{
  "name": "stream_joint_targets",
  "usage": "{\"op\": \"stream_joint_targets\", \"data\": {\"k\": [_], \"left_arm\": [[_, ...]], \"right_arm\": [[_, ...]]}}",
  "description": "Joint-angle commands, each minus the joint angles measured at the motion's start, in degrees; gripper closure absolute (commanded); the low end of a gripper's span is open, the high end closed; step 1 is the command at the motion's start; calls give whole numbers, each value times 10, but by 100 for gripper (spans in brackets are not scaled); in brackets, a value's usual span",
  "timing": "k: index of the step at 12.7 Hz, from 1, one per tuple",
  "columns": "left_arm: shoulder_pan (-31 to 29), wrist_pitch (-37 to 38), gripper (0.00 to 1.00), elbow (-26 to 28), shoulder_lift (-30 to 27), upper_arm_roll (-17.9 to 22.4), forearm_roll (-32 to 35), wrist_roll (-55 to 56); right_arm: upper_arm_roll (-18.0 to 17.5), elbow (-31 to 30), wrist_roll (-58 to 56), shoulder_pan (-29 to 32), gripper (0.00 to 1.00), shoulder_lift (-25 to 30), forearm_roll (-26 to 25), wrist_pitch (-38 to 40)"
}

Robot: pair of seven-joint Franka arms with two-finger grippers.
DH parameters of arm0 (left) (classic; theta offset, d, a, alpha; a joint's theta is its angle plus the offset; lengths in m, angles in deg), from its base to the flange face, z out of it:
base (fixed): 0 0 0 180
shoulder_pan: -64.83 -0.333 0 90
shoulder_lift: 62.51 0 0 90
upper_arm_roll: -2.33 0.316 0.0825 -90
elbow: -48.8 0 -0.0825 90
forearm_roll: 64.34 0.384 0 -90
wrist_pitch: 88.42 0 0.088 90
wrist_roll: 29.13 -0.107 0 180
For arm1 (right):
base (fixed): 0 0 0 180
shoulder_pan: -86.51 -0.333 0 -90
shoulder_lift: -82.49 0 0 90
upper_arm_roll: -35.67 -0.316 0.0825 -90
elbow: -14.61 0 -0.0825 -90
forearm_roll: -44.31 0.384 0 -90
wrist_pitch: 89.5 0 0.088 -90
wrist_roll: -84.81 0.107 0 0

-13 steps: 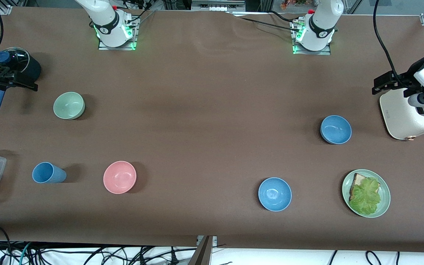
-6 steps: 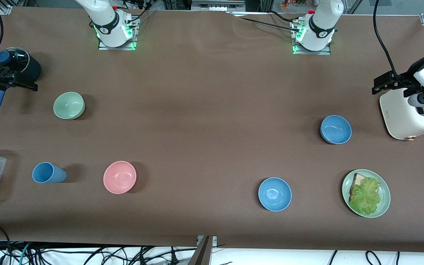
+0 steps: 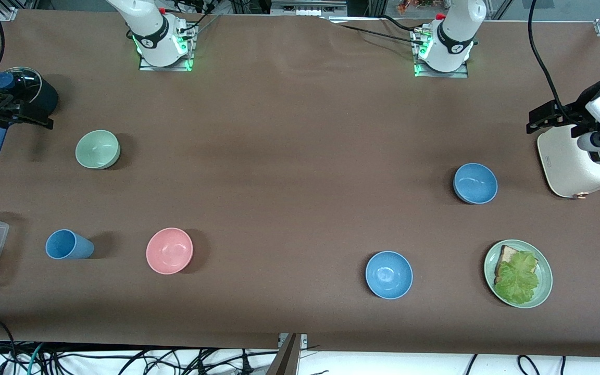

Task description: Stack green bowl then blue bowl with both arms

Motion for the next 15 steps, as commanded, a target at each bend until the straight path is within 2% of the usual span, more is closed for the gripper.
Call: {"op": "stream_joint_targets", "data": {"k": [1,5,11,15], "left_arm": [[0,12,0,-13,5,2,-9,3],[0,12,0,-13,5,2,-9,3],[0,13,0,-13,5,2,-9,3],[0,13,0,-13,5,2,-9,3]], "right_arm": [[0,6,-10,3,0,-2,0,-2],[0,6,-11,4,0,-3,2,-3],[13,3,-11,11,0,-46,0,12],[23,-22,-11,38,0,-67,-2,27]]}}
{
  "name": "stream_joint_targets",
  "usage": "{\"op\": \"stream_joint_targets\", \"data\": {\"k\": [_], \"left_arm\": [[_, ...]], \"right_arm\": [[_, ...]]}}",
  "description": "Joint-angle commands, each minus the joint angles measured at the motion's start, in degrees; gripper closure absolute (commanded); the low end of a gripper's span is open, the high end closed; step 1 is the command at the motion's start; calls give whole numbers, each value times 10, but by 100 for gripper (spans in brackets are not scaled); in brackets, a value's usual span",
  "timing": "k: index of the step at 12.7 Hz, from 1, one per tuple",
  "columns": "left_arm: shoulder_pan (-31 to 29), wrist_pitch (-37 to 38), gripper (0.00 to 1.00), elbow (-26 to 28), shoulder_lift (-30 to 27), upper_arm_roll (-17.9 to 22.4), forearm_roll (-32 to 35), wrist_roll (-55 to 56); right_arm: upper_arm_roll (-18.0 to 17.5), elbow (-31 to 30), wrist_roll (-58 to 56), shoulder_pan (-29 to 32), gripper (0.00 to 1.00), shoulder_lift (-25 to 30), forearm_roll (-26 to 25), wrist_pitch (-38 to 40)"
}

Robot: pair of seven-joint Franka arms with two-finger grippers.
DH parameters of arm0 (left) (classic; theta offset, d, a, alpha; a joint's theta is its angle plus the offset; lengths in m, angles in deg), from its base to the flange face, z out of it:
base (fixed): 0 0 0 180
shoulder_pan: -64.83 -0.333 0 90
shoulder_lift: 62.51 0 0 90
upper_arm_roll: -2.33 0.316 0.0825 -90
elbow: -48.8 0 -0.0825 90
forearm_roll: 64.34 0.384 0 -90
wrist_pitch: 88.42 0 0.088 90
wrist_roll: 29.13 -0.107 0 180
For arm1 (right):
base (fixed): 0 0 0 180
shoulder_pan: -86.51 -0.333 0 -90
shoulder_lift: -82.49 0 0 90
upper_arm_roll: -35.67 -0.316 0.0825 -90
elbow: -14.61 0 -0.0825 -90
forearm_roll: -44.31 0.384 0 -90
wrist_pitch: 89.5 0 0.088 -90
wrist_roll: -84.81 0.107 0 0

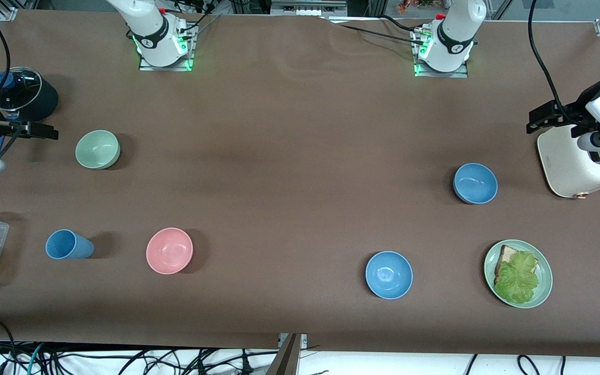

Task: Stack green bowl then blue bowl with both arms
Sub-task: 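Reach the right gripper down to the rim of the pale green bowl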

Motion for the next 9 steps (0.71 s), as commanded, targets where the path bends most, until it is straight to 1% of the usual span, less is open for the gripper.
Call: {"op": "stream_joint_targets", "data": {"k": [1,4,7,9], "left_arm": [[0,13,0,-13,5,1,-9,3],[0,13,0,-13,5,1,-9,3],[0,13,0,-13,5,1,-9,3],[0,13,0,-13,5,1,-9,3]], "right_arm": [[5,-20,-12,26,0,-20,-1,1],[8,-44,-48,59,0,-56,0,-27],[8,-104,-78,87,0,-55,2,-72],[9,-143,-90,94,0,-53,2,-105]]}}
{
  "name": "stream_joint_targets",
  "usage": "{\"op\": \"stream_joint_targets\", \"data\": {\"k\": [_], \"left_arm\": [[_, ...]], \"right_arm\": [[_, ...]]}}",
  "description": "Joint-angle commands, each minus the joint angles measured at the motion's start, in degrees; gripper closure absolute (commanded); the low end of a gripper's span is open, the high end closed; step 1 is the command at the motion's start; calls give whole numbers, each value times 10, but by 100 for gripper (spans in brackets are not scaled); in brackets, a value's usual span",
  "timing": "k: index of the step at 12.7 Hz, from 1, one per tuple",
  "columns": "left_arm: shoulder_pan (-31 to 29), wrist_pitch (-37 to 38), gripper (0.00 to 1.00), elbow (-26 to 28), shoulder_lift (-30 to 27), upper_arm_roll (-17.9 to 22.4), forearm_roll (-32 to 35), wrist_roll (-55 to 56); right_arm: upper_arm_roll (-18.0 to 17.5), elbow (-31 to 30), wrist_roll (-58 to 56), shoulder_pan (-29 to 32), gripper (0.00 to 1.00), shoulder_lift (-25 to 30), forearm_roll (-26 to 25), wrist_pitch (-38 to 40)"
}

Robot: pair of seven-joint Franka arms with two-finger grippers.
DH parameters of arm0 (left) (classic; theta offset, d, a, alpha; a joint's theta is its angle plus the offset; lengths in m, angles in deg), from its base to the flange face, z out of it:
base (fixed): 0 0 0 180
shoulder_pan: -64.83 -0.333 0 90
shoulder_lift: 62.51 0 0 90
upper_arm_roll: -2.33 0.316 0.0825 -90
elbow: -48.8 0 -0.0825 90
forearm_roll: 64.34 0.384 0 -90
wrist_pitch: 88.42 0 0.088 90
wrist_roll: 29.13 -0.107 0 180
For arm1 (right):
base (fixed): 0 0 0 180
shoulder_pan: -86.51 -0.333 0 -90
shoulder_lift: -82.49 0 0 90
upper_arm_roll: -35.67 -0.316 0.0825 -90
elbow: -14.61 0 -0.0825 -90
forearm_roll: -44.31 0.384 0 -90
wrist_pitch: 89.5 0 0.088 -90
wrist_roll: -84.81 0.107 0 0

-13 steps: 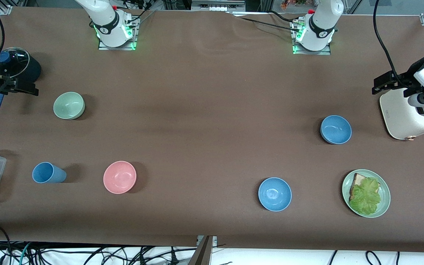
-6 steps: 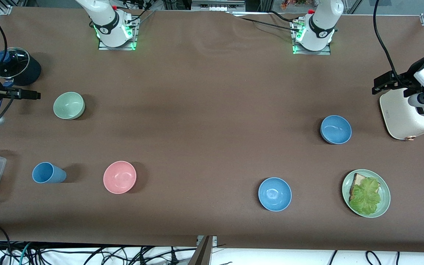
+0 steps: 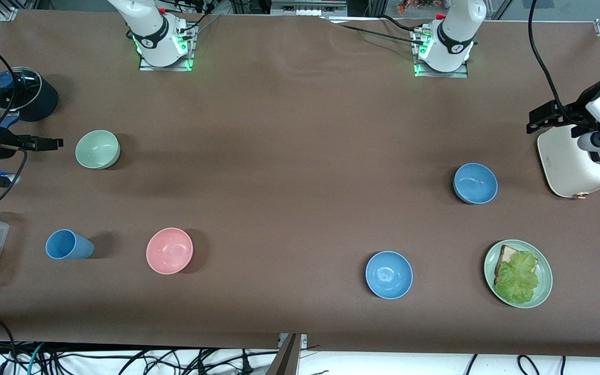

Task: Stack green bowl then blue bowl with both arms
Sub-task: 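Reach the right gripper down to the rim of the pale green bowl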

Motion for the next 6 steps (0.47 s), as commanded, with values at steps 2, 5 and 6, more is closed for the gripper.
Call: {"op": "stream_joint_targets", "data": {"k": [2,5,6], "left_arm": [[0,13,0,-13,5,1,-9,3],[0,13,0,-13,5,1,-9,3],[0,13,0,-13,4,0,-9,3]], "right_arm": [[-4,-86,-23,15,1,22,2,-66],[9,-123,-53,16,1,22,2,-113],[10,-129,-58,16,1,21,2,-123]]}}
